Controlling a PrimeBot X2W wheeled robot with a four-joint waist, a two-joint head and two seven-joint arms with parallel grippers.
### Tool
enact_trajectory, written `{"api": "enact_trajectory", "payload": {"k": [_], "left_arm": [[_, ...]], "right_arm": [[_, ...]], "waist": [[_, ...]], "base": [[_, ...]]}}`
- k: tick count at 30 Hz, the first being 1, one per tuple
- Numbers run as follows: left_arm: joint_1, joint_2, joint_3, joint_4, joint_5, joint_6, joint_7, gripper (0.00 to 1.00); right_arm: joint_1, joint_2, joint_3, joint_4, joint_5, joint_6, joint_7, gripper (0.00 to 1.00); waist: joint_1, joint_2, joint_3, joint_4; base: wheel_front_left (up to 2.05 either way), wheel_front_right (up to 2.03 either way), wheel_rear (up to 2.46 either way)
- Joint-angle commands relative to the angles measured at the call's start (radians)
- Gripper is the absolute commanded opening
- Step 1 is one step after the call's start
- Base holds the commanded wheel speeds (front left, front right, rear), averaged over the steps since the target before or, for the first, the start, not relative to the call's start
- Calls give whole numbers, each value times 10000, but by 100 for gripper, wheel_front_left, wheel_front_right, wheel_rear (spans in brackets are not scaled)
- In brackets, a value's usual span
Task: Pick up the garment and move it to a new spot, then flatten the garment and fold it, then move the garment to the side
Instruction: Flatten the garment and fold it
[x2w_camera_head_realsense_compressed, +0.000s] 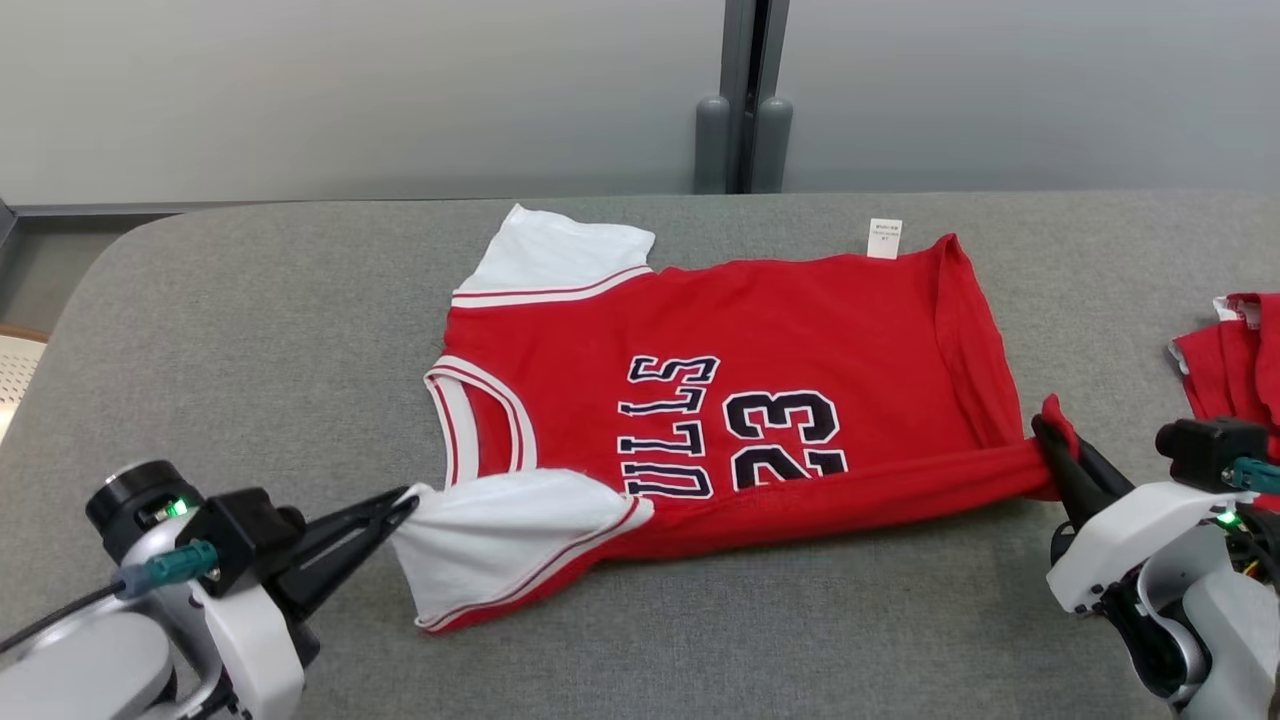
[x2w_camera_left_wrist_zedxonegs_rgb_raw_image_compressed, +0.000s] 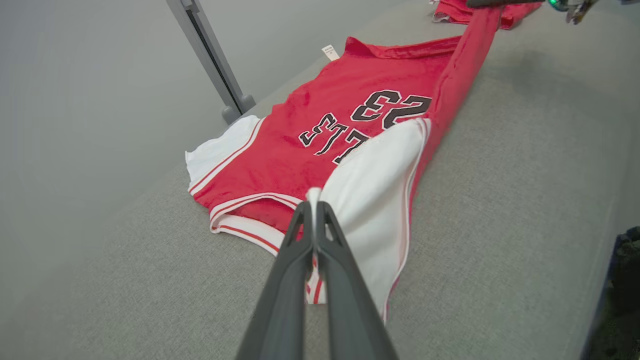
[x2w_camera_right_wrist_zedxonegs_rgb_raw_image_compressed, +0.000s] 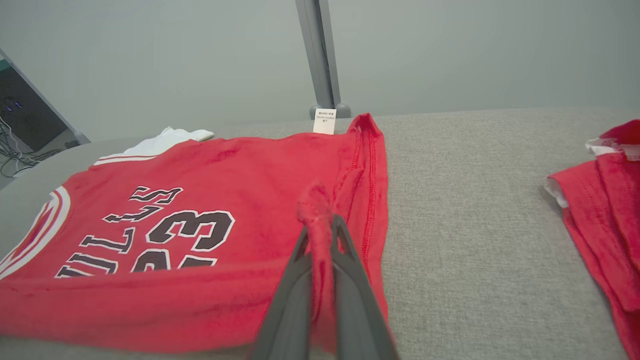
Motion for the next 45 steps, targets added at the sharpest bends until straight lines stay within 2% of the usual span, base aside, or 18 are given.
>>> {"api": "enact_trajectory", "payload": {"k": [1,14,24,32,33,34,35,36,39,42,45], "left_arm": [[-410,-48,1,306,-7,8,41,0],[-2413,-967,-849,2224,-104,8,14,0],[-3316,-1623,-1163,3192,217,8,-10,0],[-3706,-1922,-1192,3868,265,8,-145,0],[-3633,-2013,-1191,3947,373,8,-96,0],[-3595,-2073,-1191,3995,386,8,-86,27],[-3639,-2114,-1190,4138,313,8,-95,71],[-3711,-2179,-1191,4233,226,8,-143,100],[-3898,-2451,-624,4843,-220,117,-322,100],[-3665,-2813,50,5273,-305,648,-407,100],[-3156,-2986,1562,4836,-298,1419,-408,100]], "right_arm": [[-234,116,-73,116,-202,0,41,0],[-1353,980,-262,1153,-975,0,-72,0],[-2145,1384,-165,1947,-1187,0,-230,0],[-2748,1651,-259,2760,-1218,0,-582,0],[-2847,1728,-277,2946,-1167,0,-663,3],[-2888,1772,-347,3073,-1088,0,-691,100],[-2914,1845,-395,3204,-997,0,-630,100],[-2969,1866,-365,3259,-1014,0,-655,100],[-3021,1880,-415,3434,-968,0,-962,100],[-2954,1849,-455,3466,-1016,0,-1303,100],[-2742,1798,-584,3217,-993,0,-1565,100]], "waist": [[1,-1,218,-129],[1,-1,911,-354],[1,-1,1395,-387],[1,-1,1724,-425],[1,-1,1781,-431],[1,-1,1808,-434],[1,-1,1828,-431],[1,-1,1845,-432],[1,-1,1857,-405],[1,-1,1779,-372],[1,-1,1609,-370]], "base": [[0,0,0],[0,0,0],[0,0,0],[0,0,0],[0,0,0],[0,0,0],[0,0,0],[0,0,0],[0,0,0],[0,0,0],[0,0,0]]}}
